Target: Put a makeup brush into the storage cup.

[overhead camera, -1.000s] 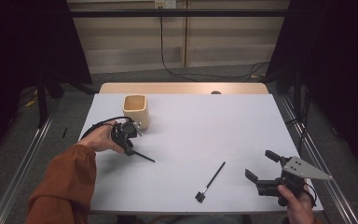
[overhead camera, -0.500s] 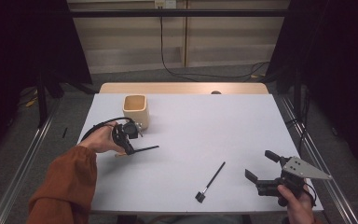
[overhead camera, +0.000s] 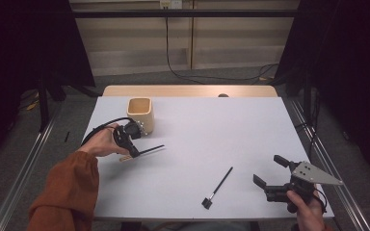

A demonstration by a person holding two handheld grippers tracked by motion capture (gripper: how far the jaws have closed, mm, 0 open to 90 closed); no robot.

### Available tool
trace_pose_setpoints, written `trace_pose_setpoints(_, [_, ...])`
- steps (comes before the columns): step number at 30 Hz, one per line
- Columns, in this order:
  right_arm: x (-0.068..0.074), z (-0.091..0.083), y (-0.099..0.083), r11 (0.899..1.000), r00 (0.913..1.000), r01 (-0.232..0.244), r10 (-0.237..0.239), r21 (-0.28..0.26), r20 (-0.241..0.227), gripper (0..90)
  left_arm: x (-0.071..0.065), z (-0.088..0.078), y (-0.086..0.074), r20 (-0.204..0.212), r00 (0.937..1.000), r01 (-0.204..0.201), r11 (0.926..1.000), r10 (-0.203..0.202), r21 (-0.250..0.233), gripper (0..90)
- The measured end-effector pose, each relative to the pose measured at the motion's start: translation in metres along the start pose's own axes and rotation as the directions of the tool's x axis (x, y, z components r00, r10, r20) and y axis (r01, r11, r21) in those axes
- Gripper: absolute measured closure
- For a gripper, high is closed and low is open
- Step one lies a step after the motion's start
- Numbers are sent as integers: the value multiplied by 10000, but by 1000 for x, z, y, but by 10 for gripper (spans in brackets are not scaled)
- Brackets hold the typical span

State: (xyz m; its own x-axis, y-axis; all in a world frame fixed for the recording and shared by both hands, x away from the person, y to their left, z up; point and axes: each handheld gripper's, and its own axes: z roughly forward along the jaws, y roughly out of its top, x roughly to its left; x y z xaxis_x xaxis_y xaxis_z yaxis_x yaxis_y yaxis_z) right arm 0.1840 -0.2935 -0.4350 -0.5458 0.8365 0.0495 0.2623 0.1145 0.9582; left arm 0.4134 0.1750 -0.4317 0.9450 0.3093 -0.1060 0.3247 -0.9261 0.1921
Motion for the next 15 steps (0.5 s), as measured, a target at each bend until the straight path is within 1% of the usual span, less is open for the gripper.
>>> trace_pose_setpoints(2, [0, 0, 0, 10000, 10000, 11, -11, 3, -6, 0, 1, -2, -2, 138, 9996, 231, 9996, -229, -149, 836])
trace_pose_setpoints(3, [0, 0, 0, 10000, 10000, -9, 9, 8, -10, 0, 1, -3, -3, 139, 9994, 318, 9990, -313, -327, 836])
trace_pose_setpoints(4, [0, 0, 0, 10000, 10000, -27, 27, 0, -12, 0, 0, -4, -4, 220, 9984, 531, 9971, -520, -540, 836])
trace_pose_setpoints(5, [0, 0, 0, 10000, 10000, -18, 18, 4, -16, 0, 0, -7, -5, 194, 9989, 446, 9974, -436, -569, 836])
trace_pose_setpoints(6, [0, 0, 0, 10000, 10000, -21, 21, 8, -13, 0, 0, -9, -7, 181, 9987, 493, 9962, -481, -712, 836])
trace_pose_setpoints(7, [0, 0, 0, 10000, 10000, -19, 19, 8, -15, 0, 0, -11, -9, 291, 9981, 574, 9940, -549, -934, 836])
trace_pose_setpoints(8, [0, 0, 0, 10000, 10000, -22, 22, 2, -28, 0, -1, -13, -11, 298, 9971, 736, 9901, -705, -1199, 836])
trace_pose_setpoints(9, [0, 0, 0, 10000, 10000, -36, 36, 0, -23, 0, 0, -16, -14, 339, 9968, 760, 9893, -723, -1247, 836])
trace_pose_setpoints(11, [0, 0, 0, 10000, 10000, -39, 39, 15, -32, 0, -1, -19, -18, 386, 9951, 965, 9833, -916, -1545, 836])
trace_pose_setpoints(12, [0, 1, 0, 10000, 10000, -35, 35, 6, -42, 0, -1, -20, -20, 397, 9948, 994, 9814, -941, -1643, 836])
trace_pose_setpoints(13, [0, 1, 0, 10000, 10000, -40, 40, -2, -47, 0, -2, -22, -21, 272, 9948, 1013, 9785, -980, -1799, 836])
trace_pose_setpoints(15, [0, 1, 0, 10000, 10000, -40, 40, 1, -29, 0, -2, -25, -24, 403, 9934, 1139, 9697, -1077, -2161, 836])
